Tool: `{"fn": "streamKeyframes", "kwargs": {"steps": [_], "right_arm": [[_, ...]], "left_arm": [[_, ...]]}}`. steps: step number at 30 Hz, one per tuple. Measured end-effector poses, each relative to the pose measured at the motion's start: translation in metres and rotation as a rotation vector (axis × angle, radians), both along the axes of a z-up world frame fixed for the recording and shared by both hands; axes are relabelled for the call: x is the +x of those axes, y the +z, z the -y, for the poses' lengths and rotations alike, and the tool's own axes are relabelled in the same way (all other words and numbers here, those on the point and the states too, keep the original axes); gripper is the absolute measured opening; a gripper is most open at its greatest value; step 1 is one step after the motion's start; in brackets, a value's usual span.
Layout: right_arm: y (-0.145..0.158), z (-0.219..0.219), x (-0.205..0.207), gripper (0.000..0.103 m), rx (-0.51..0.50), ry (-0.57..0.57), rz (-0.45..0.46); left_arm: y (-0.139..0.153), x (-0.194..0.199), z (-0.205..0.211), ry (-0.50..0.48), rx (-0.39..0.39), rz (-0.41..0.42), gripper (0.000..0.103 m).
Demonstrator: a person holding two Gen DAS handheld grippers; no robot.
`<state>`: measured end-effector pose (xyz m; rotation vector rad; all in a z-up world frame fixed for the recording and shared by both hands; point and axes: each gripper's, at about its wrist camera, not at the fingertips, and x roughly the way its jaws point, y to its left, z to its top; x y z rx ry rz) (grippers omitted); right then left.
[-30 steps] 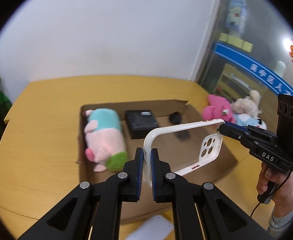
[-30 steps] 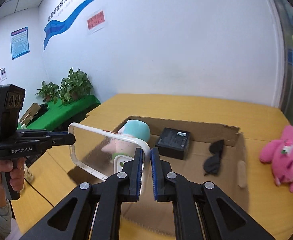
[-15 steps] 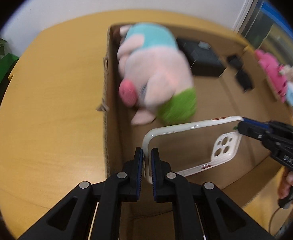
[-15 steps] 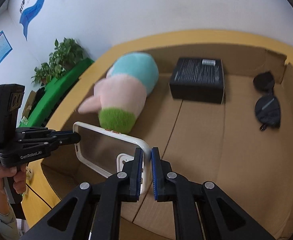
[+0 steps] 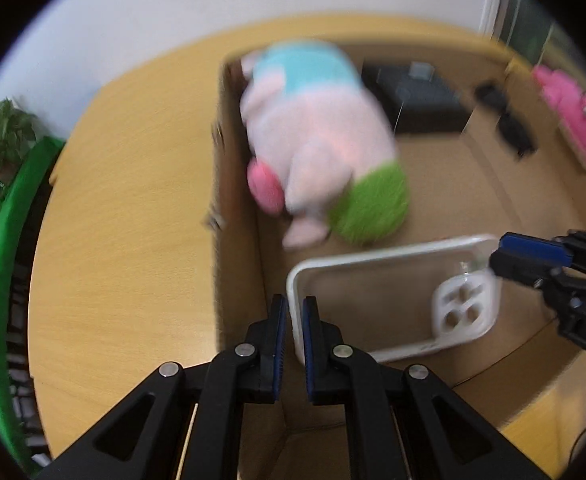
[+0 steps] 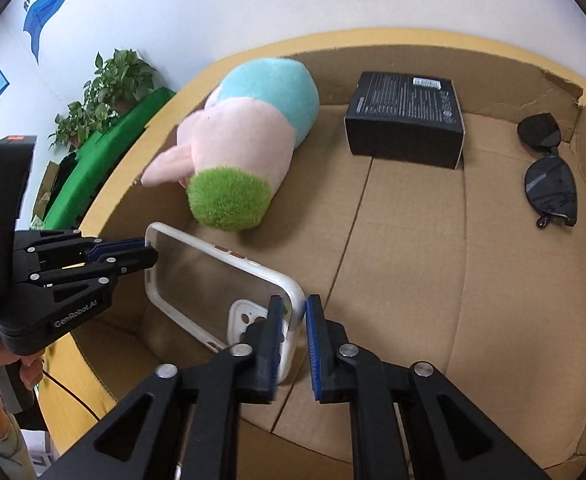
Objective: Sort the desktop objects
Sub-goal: 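Carry the phone case into the box and open the left gripper, then move the left gripper to the white rectangular device on the table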
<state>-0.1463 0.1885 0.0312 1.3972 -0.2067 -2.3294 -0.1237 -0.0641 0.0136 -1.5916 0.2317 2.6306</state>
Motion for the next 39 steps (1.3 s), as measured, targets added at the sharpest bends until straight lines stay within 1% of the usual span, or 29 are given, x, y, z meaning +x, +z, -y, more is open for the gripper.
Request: {"fn": "streamKeyframes", "kwargs": {"steps": [1,2,3,5,6,7,9,12,15,18,22,30,37,39], "right_arm": [[0.007,-0.003,0.003,0.029,-0.007,-0.014,-0.022],[0.019,-0.007,0.010,0.046,0.001,-0.040,-0.071],[0.035,-0.012,0.020,0.055,0.007,-0.065,-0.138],[0.064,-0.022,0.043,0.099,-0.005,-0.106,-0.254],[0.078,-0.025,0.055,0.103,-0.002,-0.127,-0.313],[0.090,-0.027,0.068,0.103,0.014,-0.138,-0.371],[0.105,-0.029,0.091,0.103,0.078,-0.141,-0.439],[0.107,-0.036,0.109,0.103,0.121,-0.183,-0.441],[0.107,-0.043,0.123,0.103,0.176,-0.211,-0.448],[0.103,-0.052,0.127,0.103,0.208,-0.229,-0.446],[0.098,-0.067,0.132,0.103,0.218,-0.251,-0.427],[0.089,-0.074,0.129,0.103,0.222,-0.255,-0.407],[0.087,-0.069,0.129,0.103,0.230,-0.236,-0.405],[0.087,-0.068,0.130,0.103,0.239,-0.235,-0.409]], "left_arm": [[0.014,0.008,0.003,0.013,0.015,-0.067,0.009],[0.026,0.014,0.003,0.028,0.033,-0.125,0.019],[0.042,0.028,0.006,0.047,0.070,-0.200,0.027],[0.069,0.051,0.012,0.083,0.142,-0.338,0.078],[0.081,0.065,0.009,0.095,0.168,-0.410,0.083],[0.089,0.080,0.005,0.093,0.188,-0.470,0.083],[0.097,0.095,-0.006,0.057,0.217,-0.516,0.083],[0.097,0.108,-0.024,0.026,0.266,-0.535,0.083],[0.095,0.114,-0.037,-0.007,0.308,-0.526,0.083],[0.090,0.112,-0.050,-0.026,0.322,-0.503,0.083],[0.081,0.110,-0.061,-0.031,0.321,-0.473,0.083],[0.072,0.113,-0.065,-0.030,0.320,-0.451,0.083],[0.066,0.113,-0.056,-0.022,0.304,-0.440,0.083],[0.063,0.113,-0.052,-0.013,0.315,-0.430,0.083]]}}
